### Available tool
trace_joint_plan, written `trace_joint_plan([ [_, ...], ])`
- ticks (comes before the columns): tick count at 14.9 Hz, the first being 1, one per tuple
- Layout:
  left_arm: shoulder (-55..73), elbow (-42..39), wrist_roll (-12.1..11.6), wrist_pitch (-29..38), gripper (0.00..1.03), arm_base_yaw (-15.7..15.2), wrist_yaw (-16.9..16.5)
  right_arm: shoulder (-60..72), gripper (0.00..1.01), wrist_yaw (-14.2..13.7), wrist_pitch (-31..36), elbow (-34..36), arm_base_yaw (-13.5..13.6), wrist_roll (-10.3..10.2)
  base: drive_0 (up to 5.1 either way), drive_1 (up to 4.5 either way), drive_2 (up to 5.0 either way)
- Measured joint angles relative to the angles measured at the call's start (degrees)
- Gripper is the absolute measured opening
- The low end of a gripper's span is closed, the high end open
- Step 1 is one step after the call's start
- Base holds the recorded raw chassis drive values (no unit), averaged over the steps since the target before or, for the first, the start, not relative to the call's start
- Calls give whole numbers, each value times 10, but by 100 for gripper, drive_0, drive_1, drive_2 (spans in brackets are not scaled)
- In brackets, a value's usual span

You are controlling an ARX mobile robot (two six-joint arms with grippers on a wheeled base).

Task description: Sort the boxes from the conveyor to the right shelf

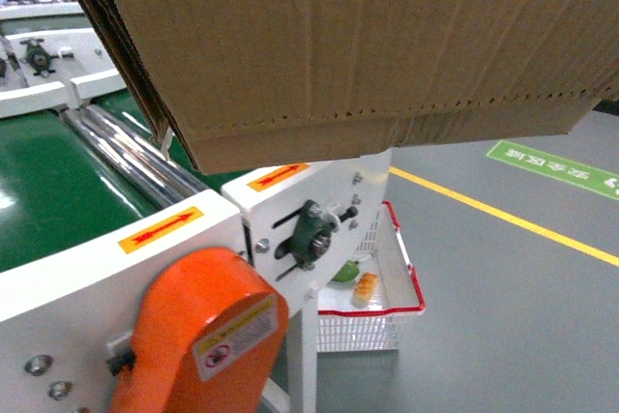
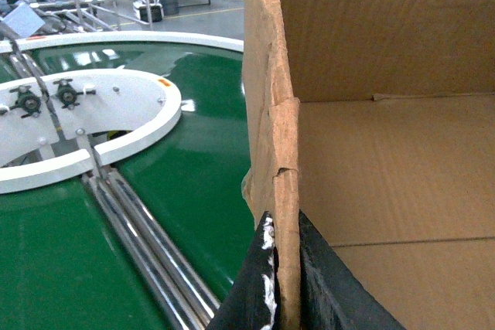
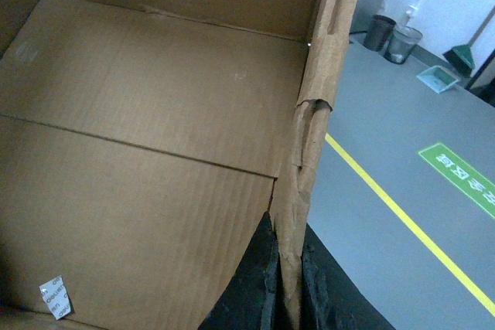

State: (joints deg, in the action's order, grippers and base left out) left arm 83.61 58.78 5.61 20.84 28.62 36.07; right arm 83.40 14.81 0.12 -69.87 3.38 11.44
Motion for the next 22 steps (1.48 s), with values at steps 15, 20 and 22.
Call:
trace_joint_plan([
  [15,-1,0,0,2,3,9,-2,-6,2,0,-2,0,-9,0,146,-293,-71],
  [20,-1,0,0,-2,3,-2,-3,-6,2,0,2,0,0,2,26,26,26],
  [22,-1,0,0,-2,3,0,-4,-6,2,-1,1,0,-1,2,0,0,0],
])
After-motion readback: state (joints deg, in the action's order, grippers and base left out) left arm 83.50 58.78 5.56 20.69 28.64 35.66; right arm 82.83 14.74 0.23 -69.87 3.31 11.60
